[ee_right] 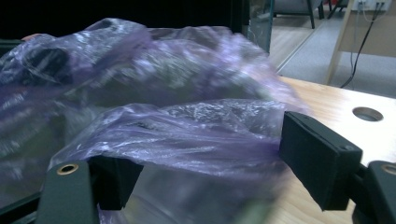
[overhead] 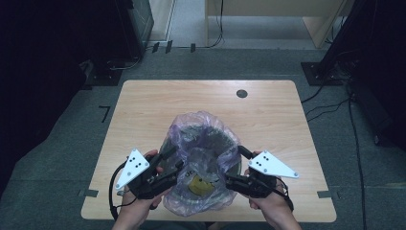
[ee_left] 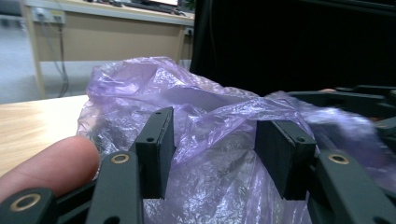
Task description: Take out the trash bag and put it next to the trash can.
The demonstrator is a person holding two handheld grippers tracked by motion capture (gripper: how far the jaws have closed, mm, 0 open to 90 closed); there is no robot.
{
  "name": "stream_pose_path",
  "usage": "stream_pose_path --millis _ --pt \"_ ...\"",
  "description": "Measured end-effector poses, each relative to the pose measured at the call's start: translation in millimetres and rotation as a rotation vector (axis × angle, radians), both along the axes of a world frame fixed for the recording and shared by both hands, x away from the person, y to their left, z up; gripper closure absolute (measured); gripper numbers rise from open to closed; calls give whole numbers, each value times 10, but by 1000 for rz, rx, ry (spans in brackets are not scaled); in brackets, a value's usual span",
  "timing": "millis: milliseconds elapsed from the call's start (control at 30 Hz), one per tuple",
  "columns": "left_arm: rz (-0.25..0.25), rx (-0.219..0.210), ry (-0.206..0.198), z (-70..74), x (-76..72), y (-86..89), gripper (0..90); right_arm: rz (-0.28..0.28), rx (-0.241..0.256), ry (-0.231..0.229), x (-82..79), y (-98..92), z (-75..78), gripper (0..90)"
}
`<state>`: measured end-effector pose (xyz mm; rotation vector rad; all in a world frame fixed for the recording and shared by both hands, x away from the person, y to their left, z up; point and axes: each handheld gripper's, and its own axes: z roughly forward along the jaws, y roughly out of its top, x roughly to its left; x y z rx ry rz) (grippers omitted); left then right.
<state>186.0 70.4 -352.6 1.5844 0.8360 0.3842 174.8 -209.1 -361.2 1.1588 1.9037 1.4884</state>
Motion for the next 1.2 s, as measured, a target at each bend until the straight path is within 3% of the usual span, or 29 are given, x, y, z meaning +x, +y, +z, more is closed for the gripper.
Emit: stream_pose_path --millis 100,200,333,400,433,533,567,633,800,967,1200 --pt "42 91 -30 1 -49 -87 482 -14 -28 -17 7 106 43 238" --pt "60 131 -25 6 -71 -92 495 -9 -28 -16 10 142 61 238" --pt "41 72 -15 94 -122 -57 542 1 -59 -25 -25 231 92 238" --pt "0 25 -5 122 -140 -53 567 16 -76 -31 -64 292 122 239" --pt "-42 -21 14 120 -139 -49 583 22 -74 -31 -76 304 133 239" --pt "-64 -54 44 105 -120 -45 630 43 -68 -40 -116 333 169 239" --pt "-61 -57 46 103 -116 -40 689 56 -67 -51 -148 354 198 238" --pt "-58 -60 48 106 -110 -28 718 59 -70 -54 -157 361 206 238" --pt "-118 -72 49 106 -102 -25 879 83 -108 -79 -184 422 228 211" --pt "-180 -83 50 121 -123 -59 898 113 -137 -101 -209 485 227 179" --pt "-219 -95 39 147 -167 -93 898 145 -168 -106 -239 535 218 175"
